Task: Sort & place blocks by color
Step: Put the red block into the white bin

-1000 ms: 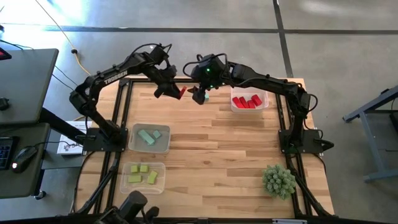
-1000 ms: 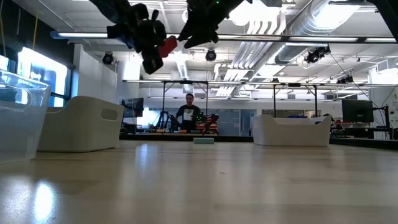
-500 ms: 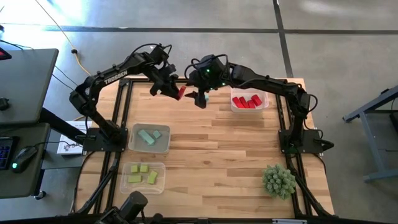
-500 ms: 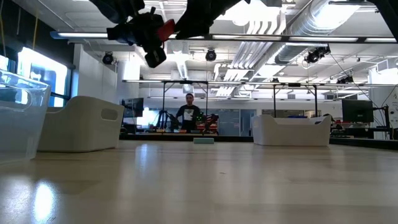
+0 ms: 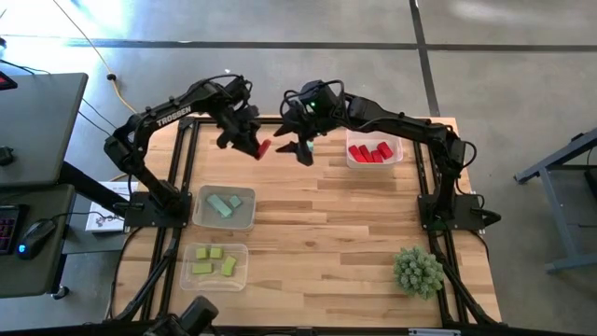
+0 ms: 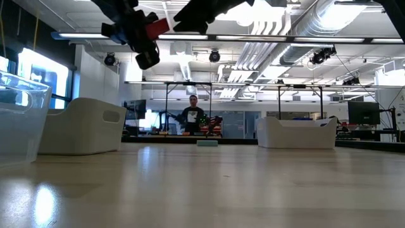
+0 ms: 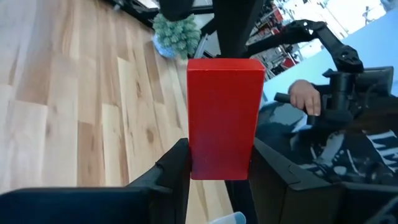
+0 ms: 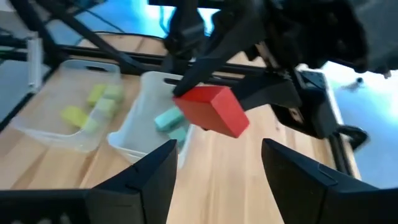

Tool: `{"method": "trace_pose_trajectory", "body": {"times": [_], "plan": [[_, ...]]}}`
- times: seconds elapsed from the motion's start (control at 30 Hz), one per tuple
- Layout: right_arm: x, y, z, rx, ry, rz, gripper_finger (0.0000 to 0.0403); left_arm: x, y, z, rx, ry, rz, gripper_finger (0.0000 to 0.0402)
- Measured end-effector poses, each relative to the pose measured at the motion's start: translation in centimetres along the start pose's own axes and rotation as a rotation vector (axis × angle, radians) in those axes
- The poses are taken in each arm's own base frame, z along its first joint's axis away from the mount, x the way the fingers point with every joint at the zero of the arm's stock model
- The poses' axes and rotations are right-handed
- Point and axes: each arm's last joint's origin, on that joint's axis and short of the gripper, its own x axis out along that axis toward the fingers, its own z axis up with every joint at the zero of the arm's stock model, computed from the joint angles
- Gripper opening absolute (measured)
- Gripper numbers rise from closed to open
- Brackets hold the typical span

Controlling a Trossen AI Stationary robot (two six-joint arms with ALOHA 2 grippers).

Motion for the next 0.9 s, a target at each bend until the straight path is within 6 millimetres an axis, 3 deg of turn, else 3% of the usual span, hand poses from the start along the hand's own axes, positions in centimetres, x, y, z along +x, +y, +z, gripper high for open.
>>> {"method": "trace_pose_trajectory", "body": {"times": [0.4,0.67,0.9], "plan": [[0.0,0.4,0.3,-0.06,-0.059,0.126,0.0222,3.3,-1.3,0.1,-0.025,0.096,-0.075,0.0101],[0.2,1.6,0.5,-0.064,-0.096,0.291,0.0222,5.1,-2.0,0.0,-0.024,0.145,-0.112,0.0101],[0.6,2.8,0.8,-0.098,-0.105,0.331,0.0222,6.5,-2.3,0.3,-0.029,0.167,-0.131,0.0101]]}}
